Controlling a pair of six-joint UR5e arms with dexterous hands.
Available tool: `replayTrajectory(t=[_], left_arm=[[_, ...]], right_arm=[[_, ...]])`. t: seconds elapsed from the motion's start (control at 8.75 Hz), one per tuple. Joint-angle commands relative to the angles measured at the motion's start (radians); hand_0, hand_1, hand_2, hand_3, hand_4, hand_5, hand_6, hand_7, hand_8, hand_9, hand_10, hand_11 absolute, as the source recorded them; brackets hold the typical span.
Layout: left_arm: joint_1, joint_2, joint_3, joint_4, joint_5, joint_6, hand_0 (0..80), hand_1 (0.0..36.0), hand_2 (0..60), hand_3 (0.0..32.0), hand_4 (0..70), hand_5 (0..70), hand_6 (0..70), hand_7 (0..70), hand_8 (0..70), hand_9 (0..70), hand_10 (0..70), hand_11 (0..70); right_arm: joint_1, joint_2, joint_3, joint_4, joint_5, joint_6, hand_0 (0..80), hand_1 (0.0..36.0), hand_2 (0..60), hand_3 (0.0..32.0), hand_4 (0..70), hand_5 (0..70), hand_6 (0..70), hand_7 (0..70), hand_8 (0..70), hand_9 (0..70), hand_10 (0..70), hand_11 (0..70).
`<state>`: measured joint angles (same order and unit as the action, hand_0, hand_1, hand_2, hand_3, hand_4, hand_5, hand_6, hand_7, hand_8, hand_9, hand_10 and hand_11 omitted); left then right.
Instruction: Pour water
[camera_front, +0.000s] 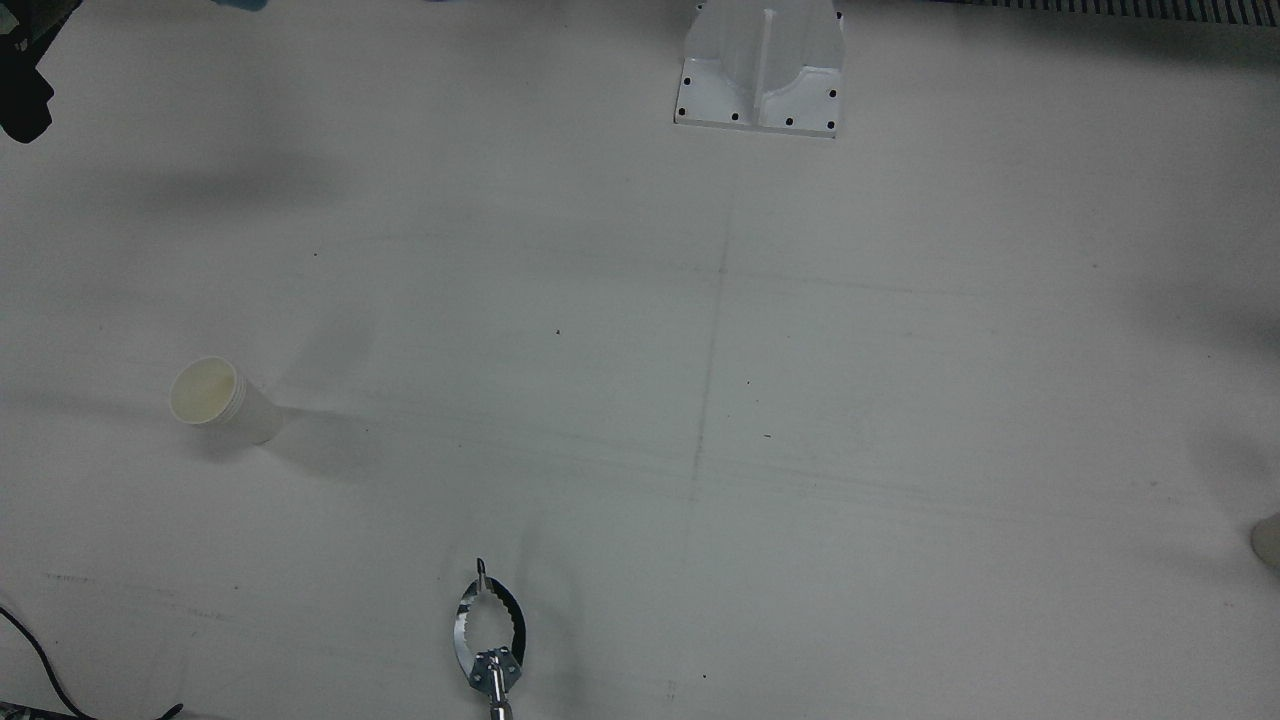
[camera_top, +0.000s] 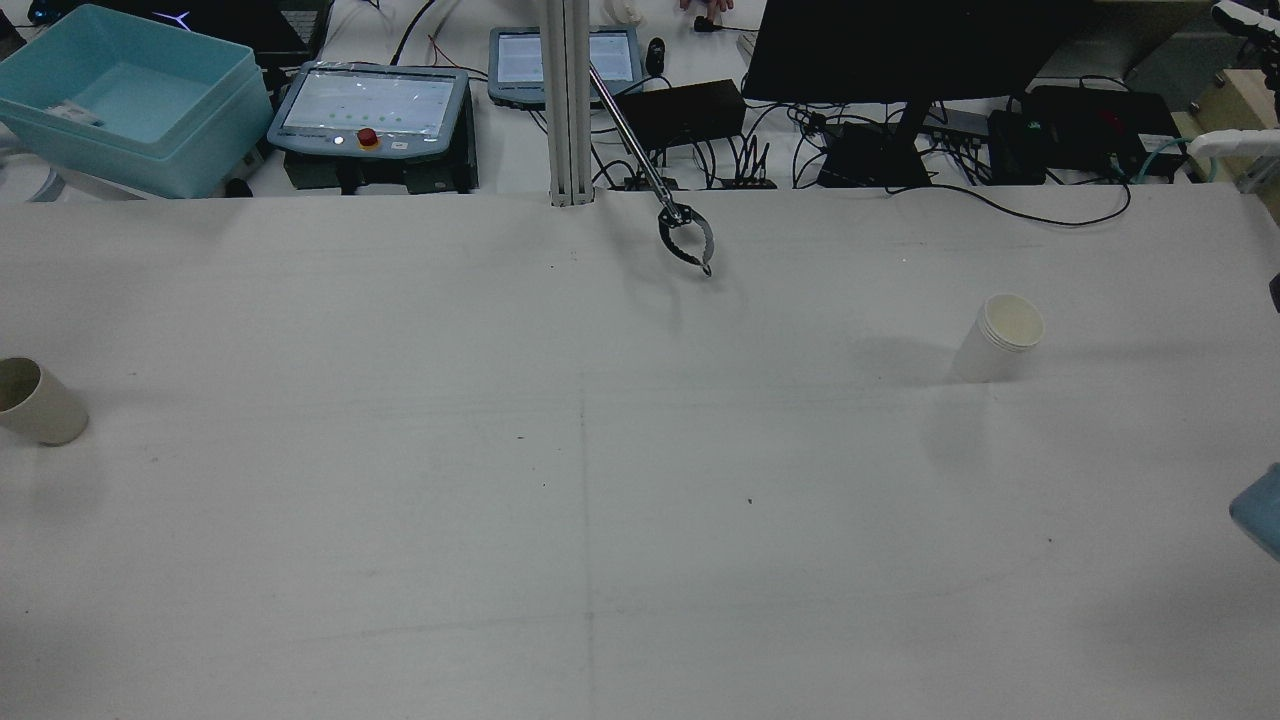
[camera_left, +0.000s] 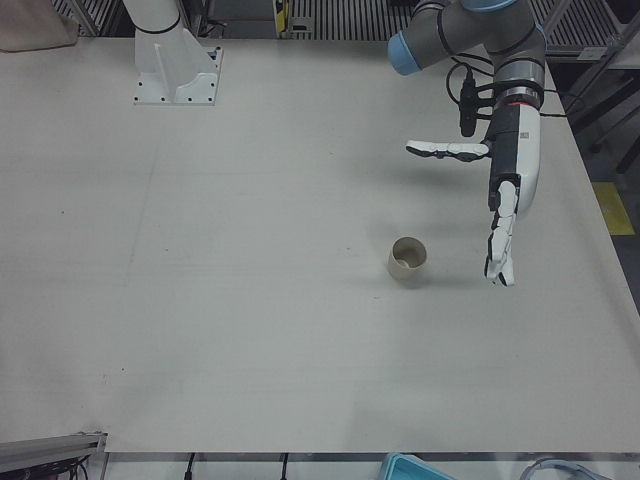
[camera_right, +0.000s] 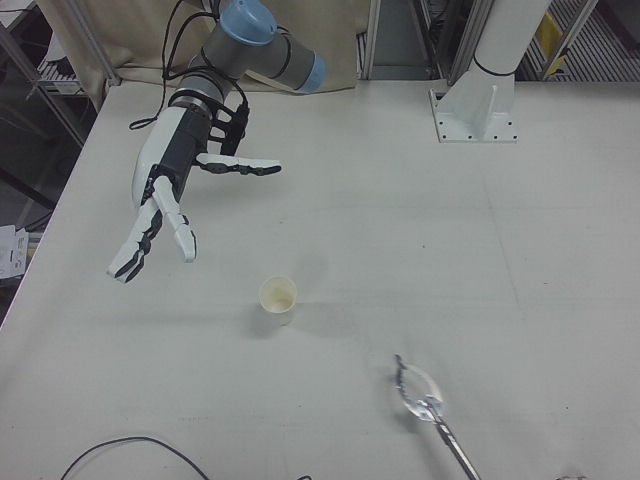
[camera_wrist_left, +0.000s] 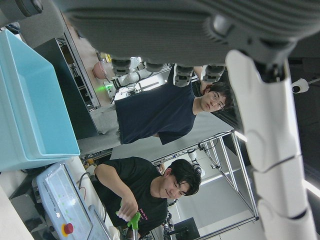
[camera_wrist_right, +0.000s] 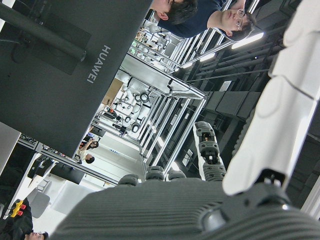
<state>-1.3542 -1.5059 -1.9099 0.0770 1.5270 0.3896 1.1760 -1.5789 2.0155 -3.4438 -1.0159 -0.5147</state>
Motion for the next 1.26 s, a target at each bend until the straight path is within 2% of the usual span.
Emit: replayTrajectory(t=[0.0,0.23,0.34,0.46,0.57,0.69,0.8,0.91,1.03,1.14], left_arm=[[0.000,0.007,0.000,-0.002,0.001,-0.001,54.6,16.4,0.0,9.0,4.9,5.7,0.0,11.7,0.0,0.9,1.6,4.8],[0.001,0.015,-0.009,-0.009,0.002,-0.011,55.0,16.6,0.0,8.2,5.6,7.4,0.0,12.5,0.0,1.1,1.9,5.1],[0.001,0.013,0.000,-0.028,0.002,-0.021,56.1,17.0,0.0,5.8,7.3,9.6,0.0,13.9,0.0,1.3,2.7,6.4],[0.003,0.013,0.020,-0.042,0.010,-0.012,56.6,17.5,0.0,5.0,7.5,9.5,0.0,13.6,0.0,1.3,2.7,6.4],[0.009,0.036,0.079,-0.134,0.024,0.027,52.3,14.2,0.0,7.0,5.4,3.4,0.0,10.7,0.0,0.7,2.3,5.5],[0.026,0.076,0.153,-0.267,0.024,0.102,52.5,14.5,0.0,7.0,5.5,4.3,0.0,11.0,0.0,0.8,2.1,5.2],[0.047,0.113,0.172,-0.314,0.025,0.115,51.7,13.6,0.0,7.4,5.4,3.9,0.0,10.9,0.0,0.7,2.1,5.2],[0.056,0.128,0.272,-0.430,0.013,0.115,51.5,13.0,0.0,6.4,6.1,4.6,0.0,11.5,0.0,0.9,2.5,5.7],[0.056,0.133,0.405,-0.562,0.016,0.100,52.8,14.3,0.0,6.2,6.4,5.5,0.0,11.5,0.0,0.9,2.3,5.5],[0.056,0.138,0.452,-0.603,0.022,0.116,53.5,15.1,0.0,6.2,6.1,4.8,0.0,11.3,0.0,0.8,2.4,5.7]], right_arm=[[0.001,0.000,0.006,0.000,-0.001,0.001,52.8,9.3,0.0,0.0,13.0,3.9,0.0,0.0,2.3,2.8,0.0,0.0],[0.002,0.000,0.008,0.000,-0.001,0.002,52.8,9.4,0.0,0.0,13.0,3.9,0.0,0.0,2.3,2.7,0.0,0.0],[0.005,0.000,0.009,0.002,-0.007,0.016,52.8,9.4,0.0,0.0,12.7,3.9,0.0,0.0,2.3,2.7,0.0,0.0],[0.005,-0.003,0.008,0.003,-0.009,0.024,52.6,9.2,0.0,0.0,12.3,3.6,0.0,0.0,2.5,2.9,0.0,0.0],[0.007,-0.013,0.005,0.008,-0.012,0.025,52.1,8.9,0.0,0.0,11.6,3.0,0.0,0.0,2.3,2.8,0.0,0.0],[0.008,-0.035,0.006,0.015,-0.013,0.025,51.3,8.0,0.0,0.0,10.4,2.0,0.0,0.0,2.3,3.0,0.0,0.0],[0.010,-0.055,0.011,0.015,-0.015,0.025,51.0,7.7,0.0,0.0,9.4,1.4,0.0,0.0,2.3,3.0,0.0,0.0],[0.005,-0.064,0.005,0.015,-0.027,0.018,50.7,7.3,0.0,0.0,8.9,1.4,0.0,0.0,2.4,3.2,0.0,0.0],[0.005,-0.065,-0.006,0.015,-0.027,0.010,50.3,7.1,0.0,0.0,9.1,1.6,0.0,0.0,2.7,3.7,0.0,0.0],[0.011,-0.067,0.000,0.015,-0.026,0.012,50.7,7.6,0.0,0.0,8.9,1.8,0.0,0.0,2.5,3.3,0.0,0.0]])
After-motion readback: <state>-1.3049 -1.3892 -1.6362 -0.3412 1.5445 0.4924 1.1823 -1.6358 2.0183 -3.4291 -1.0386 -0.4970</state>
